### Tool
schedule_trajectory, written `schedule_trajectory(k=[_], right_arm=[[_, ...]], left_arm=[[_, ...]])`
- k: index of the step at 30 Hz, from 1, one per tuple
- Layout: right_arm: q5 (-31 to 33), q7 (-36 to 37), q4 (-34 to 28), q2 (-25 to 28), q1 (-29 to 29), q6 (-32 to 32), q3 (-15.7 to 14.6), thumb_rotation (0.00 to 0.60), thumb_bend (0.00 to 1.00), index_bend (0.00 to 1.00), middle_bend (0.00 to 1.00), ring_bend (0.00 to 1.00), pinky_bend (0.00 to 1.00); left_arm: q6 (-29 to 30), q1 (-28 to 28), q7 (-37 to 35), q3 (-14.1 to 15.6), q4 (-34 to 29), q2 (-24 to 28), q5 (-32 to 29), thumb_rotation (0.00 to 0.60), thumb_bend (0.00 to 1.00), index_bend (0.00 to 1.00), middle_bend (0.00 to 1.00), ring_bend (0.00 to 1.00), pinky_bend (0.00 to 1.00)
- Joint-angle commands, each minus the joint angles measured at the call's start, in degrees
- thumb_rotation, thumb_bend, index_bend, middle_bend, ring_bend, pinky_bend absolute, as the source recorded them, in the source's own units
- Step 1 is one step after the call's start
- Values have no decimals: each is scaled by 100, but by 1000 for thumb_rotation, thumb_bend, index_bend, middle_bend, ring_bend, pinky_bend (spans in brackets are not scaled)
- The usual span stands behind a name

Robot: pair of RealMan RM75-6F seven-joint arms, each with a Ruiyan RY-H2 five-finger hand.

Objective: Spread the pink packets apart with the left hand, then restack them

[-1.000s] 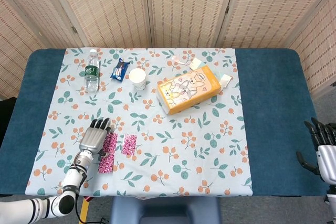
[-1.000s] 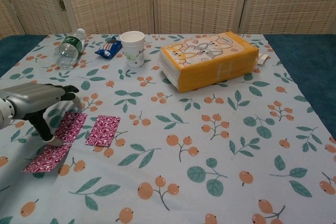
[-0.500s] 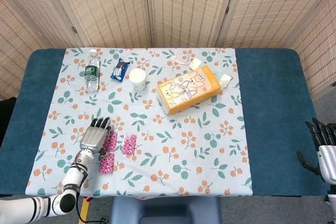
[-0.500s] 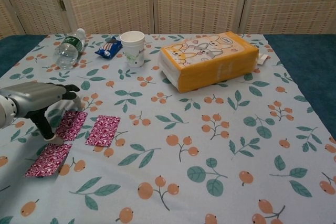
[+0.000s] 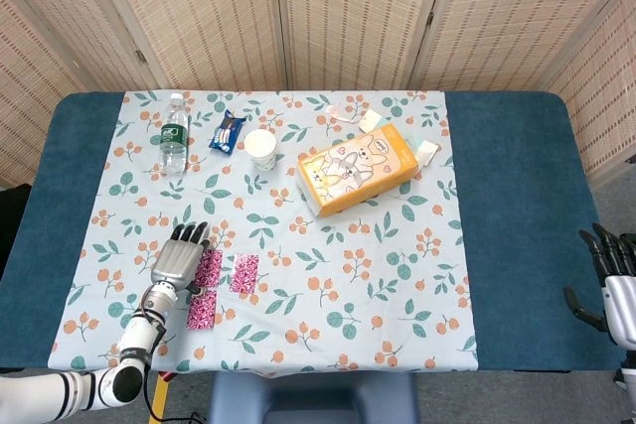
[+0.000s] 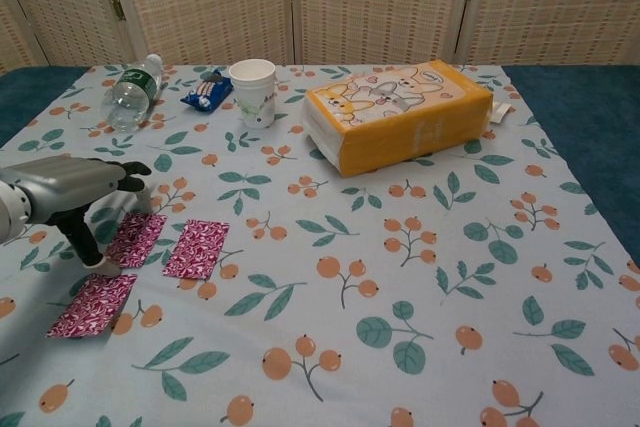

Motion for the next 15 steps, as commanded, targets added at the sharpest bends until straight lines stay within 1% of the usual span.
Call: schedule_trajectory(k=[1, 9, 15], right_arm=[[0, 2, 2, -1, -4, 6, 0, 600, 393, 42, 32, 0, 0], [3, 6, 4, -1, -12, 6, 0, 600, 394, 42, 31, 0, 0], [9, 3, -4, 4, -18, 9, 2, 600, 394, 42, 31, 0, 0]], left_arm=[[-7, -6, -9, 8, 19, -9, -11, 600, 156, 298, 9, 0, 0], [-36, -37, -1, 25, 68, -19, -103, 600, 156, 281, 9, 0, 0], [-42, -43, -69, 28, 102, -36, -78, 600, 177, 322, 9, 0, 0]])
